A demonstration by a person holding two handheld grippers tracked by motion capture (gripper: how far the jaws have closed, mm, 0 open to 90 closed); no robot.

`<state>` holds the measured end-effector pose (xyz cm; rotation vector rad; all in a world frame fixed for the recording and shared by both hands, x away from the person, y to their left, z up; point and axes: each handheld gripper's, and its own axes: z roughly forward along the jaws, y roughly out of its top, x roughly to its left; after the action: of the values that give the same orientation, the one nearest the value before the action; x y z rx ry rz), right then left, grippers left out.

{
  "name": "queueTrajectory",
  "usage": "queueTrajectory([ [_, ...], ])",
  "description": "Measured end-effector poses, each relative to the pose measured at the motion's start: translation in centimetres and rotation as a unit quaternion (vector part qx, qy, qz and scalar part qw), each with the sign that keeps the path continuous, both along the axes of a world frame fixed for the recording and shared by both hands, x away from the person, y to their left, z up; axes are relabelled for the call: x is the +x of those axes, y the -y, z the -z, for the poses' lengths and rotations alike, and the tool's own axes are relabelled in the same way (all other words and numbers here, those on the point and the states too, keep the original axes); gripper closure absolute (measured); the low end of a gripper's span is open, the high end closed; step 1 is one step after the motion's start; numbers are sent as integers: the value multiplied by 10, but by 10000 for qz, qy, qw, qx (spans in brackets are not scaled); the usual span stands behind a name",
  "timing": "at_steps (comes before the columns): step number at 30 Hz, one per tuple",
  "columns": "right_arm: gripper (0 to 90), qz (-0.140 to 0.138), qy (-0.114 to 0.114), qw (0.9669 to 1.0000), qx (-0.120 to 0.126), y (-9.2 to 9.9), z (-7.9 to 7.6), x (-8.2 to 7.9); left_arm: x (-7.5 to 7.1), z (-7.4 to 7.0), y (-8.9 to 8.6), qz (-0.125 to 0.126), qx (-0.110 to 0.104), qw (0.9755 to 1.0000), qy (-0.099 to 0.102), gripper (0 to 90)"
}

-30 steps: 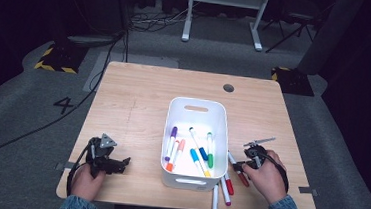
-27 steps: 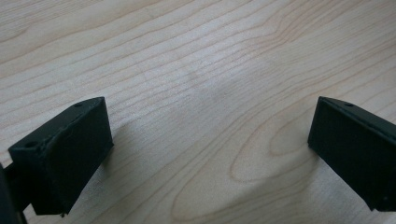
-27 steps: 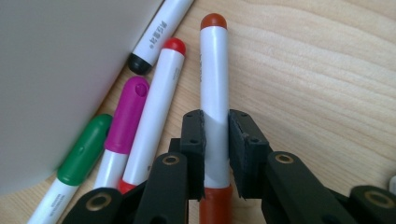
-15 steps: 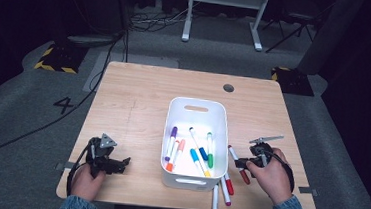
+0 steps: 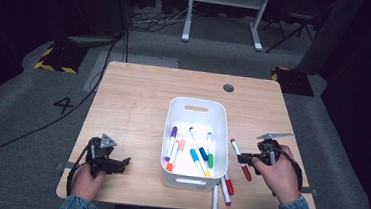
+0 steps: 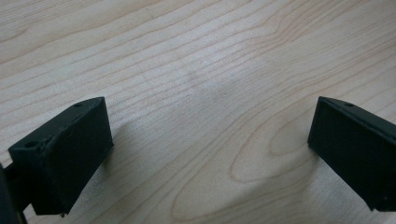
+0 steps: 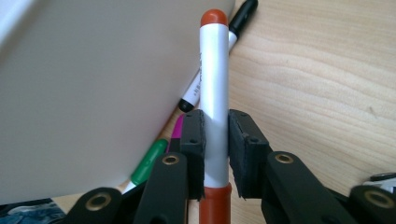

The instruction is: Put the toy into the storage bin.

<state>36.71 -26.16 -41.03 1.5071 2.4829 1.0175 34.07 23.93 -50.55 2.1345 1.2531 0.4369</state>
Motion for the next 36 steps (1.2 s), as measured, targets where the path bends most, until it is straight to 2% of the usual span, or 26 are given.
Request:
queueTrajectory([
  [7, 771, -22, 149, 9998, 157, 1, -20, -6, 0, 0, 0, 3, -3, 10000, -1, 0],
  [20, 771, -288, 442, 9979, 371, -7, -54, -18, 0, 0, 0, 2, 0, 10000, -1, 0],
  [28, 771, -474, 555, 9964, 429, -19, -67, -23, 0, 0, 0, 4, -4, 10000, -1, 0],
  [36, 771, -640, 620, 9951, 430, -32, -70, -23, 0, 0, 0, 2, 1, 10000, -1, 0],
])
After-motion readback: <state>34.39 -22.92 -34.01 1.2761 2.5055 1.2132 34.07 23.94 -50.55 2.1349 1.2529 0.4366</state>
